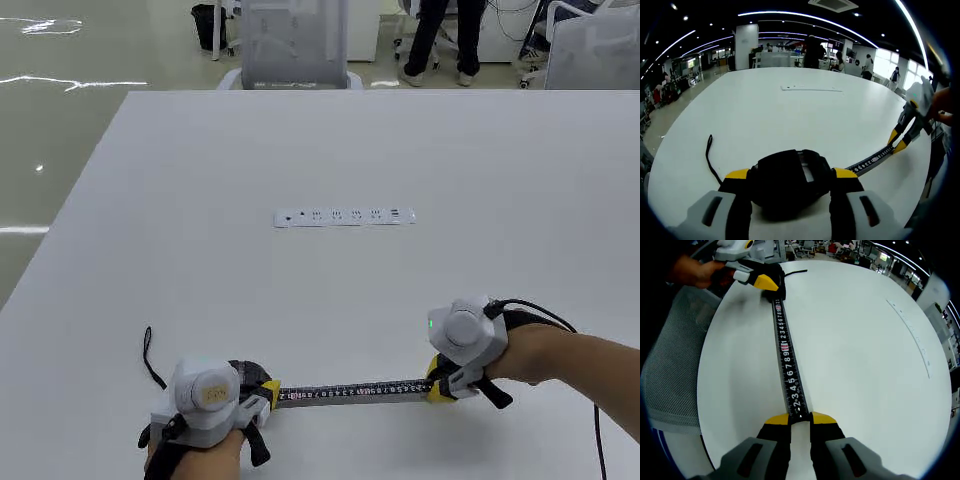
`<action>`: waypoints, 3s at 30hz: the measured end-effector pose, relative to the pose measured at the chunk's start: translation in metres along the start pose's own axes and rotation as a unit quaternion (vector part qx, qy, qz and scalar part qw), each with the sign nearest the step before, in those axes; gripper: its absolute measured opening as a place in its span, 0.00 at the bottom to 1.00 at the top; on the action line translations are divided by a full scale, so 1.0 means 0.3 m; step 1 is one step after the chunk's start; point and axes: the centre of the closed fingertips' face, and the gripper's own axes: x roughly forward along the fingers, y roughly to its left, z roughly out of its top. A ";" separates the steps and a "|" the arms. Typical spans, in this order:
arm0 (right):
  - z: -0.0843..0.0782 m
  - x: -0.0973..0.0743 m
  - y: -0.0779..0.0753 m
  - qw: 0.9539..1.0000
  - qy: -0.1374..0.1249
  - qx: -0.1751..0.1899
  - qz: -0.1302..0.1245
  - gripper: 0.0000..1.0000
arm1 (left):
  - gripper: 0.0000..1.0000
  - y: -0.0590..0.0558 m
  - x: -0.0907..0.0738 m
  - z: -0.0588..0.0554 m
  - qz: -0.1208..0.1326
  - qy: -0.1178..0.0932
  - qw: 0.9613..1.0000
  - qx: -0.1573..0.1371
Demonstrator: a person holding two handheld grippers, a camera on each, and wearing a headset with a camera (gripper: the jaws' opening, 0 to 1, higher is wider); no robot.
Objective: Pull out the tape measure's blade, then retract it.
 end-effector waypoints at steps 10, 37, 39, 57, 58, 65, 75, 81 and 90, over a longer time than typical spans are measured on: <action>0.005 -0.002 0.004 1.000 -0.009 0.006 -0.008 0.13 | 0.58 0.000 -0.002 -0.005 -0.010 0.001 1.000 0.000; 0.021 0.002 0.011 1.000 -0.015 0.003 -0.005 0.14 | 0.58 0.004 0.001 -0.009 -0.018 0.004 1.000 -0.002; 0.023 0.003 0.010 1.000 -0.016 0.003 -0.004 0.14 | 0.58 0.005 0.000 -0.009 -0.018 0.004 1.000 -0.002; 0.043 0.010 0.010 1.000 -0.018 0.002 -0.002 0.14 | 0.58 0.006 0.001 -0.009 -0.020 0.007 1.000 -0.003; 0.043 0.010 0.010 1.000 -0.017 0.001 -0.002 0.14 | 0.58 0.006 0.001 -0.009 -0.020 0.007 1.000 -0.003; 0.047 0.016 0.007 1.000 -0.019 0.002 -0.002 0.14 | 0.58 0.006 0.003 -0.008 -0.021 0.007 1.000 -0.006; 0.057 0.020 0.009 1.000 -0.019 0.002 -0.001 0.14 | 0.58 0.004 0.001 -0.009 -0.023 0.007 1.000 -0.003; 0.066 0.021 0.012 1.000 -0.021 0.003 -0.001 0.14 | 0.58 0.004 0.000 -0.009 -0.027 0.004 1.000 0.000; 0.078 0.028 0.015 1.000 -0.022 0.003 0.000 0.14 | 0.58 0.005 0.001 -0.009 -0.030 0.005 1.000 0.002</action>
